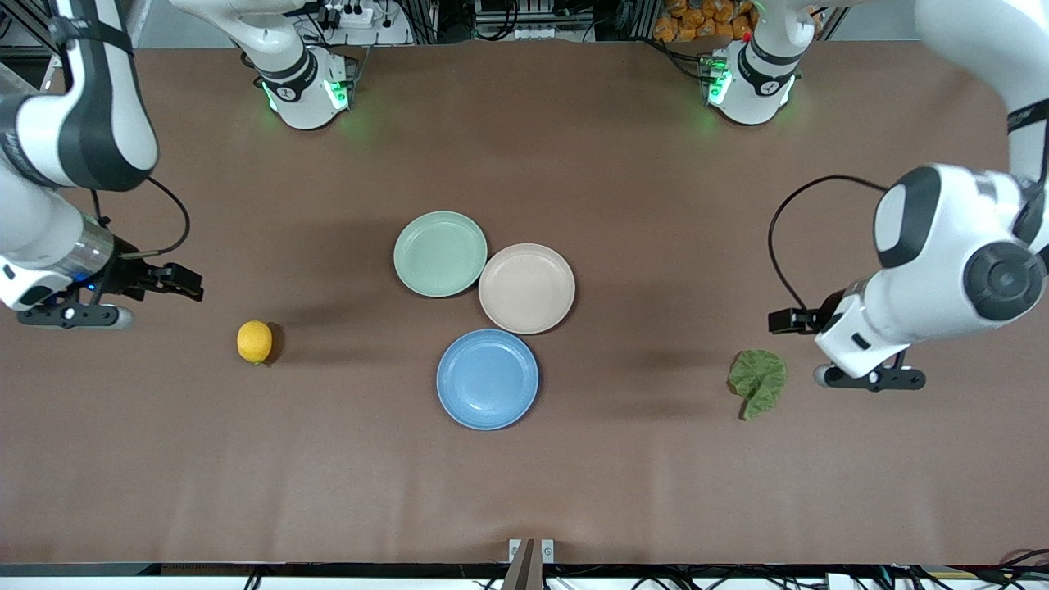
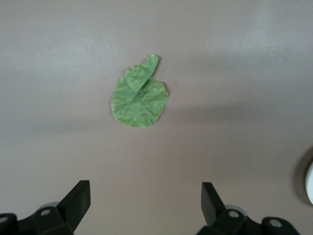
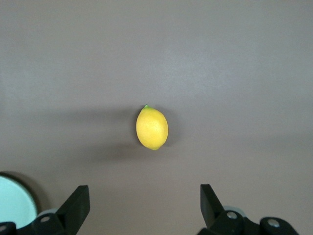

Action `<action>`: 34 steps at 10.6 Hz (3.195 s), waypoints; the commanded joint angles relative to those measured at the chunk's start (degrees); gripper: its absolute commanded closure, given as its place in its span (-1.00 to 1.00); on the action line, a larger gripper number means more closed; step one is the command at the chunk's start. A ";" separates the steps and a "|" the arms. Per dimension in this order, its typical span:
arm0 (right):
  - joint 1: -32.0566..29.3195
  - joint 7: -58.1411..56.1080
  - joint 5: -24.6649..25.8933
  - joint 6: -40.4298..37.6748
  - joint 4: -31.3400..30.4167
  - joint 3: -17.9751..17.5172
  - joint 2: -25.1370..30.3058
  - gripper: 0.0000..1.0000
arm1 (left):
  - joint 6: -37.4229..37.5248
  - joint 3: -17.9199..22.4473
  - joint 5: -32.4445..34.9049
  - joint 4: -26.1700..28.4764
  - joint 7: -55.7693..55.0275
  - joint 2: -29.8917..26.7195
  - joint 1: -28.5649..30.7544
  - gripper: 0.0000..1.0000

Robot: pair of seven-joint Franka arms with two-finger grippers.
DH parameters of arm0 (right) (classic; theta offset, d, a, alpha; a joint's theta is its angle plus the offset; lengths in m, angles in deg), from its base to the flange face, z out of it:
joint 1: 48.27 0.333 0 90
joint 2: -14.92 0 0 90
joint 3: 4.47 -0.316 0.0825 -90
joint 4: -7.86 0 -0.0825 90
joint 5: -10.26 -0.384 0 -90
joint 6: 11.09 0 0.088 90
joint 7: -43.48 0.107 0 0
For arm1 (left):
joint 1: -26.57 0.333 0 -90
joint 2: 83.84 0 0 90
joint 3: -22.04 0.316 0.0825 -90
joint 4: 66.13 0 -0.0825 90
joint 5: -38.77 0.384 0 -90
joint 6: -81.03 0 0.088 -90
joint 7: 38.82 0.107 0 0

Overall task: Place lemon and lettuce in plates
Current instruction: 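Grasp the lemon with the right gripper while the left gripper grasps the lettuce, then carry the lemon over the blue plate with the right gripper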

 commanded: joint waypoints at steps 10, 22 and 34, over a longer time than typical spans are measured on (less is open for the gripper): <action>-1.16 -3.86 -0.60 25.84 -10.77 -1.68 -13.53 -1.00 | -13.39 0.07 7.25 0.14 5.36 14.12 0.57 -1.00; -1.34 -3.69 -0.60 36.14 -12.71 -1.77 -19.26 1.00 | -23.15 0.16 8.83 2.07 9.43 19.67 -0.39 -1.00; 5.42 12.37 -0.86 23.22 7.67 -13.61 -21.27 1.00 | -23.15 0.07 10.60 3.21 9.08 19.67 0.57 1.00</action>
